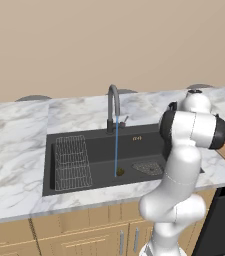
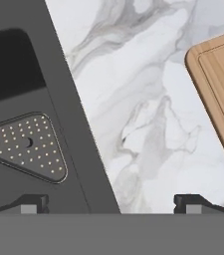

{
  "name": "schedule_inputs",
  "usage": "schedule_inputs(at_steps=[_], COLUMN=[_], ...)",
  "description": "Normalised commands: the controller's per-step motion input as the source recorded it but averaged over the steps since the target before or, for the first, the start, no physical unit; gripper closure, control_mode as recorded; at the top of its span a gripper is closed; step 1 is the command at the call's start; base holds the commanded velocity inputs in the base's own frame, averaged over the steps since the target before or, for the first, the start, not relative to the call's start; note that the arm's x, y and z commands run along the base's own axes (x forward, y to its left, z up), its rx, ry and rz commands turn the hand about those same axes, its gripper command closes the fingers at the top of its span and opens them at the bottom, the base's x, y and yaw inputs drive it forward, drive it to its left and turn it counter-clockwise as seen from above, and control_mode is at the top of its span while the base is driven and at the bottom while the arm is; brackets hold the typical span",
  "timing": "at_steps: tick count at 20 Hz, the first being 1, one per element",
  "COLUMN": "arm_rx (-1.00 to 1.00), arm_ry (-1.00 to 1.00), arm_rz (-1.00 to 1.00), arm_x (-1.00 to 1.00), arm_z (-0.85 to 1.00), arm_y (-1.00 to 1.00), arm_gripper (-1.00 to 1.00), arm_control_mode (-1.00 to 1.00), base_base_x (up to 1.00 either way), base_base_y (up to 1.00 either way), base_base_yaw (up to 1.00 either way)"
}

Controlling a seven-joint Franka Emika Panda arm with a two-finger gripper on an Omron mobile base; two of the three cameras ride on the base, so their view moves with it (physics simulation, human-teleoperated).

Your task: Pick the orange, kiwi from the sink and place them on the cutting board to airdry. Then turn off the sink faucet.

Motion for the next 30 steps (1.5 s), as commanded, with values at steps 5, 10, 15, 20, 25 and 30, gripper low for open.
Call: schedule_inputs(at_steps=[5, 10, 15, 20, 25, 30], arm_rx=[0.00, 0.00, -0.01, -0.03, -0.02, 0.00], arm_ry=[0.02, 0.03, 0.04, 0.05, 0.07, -0.02], arm_rz=[0.00, 0.01, 0.03, 0.06, 0.09, 0.09], arm_x=[-0.01, -0.04, -0.05, -0.06, -0.02, -0.05], arm_z=[0.00, 0.00, -0.04, -0.06, -0.11, -0.19], arm_y=[0.23, 0.15, 0.15, 0.15, 0.16, 0.23], arm_gripper=[-1.00, -1.00, -1.00, -1.00, -1.00, -1.00], arm_control_mode=[-1.00, -1.00, -1.00, -1.00, -1.00, -1.00], base_base_x=[0.00, 0.00, 0.00, 0.00, 0.00, 0.00], base_base_y=[0.00, 0.00, 0.00, 0.00, 0.00, 0.00], base_base_yaw=[0.00, 0.00, 0.00, 0.00, 0.00, 0.00])
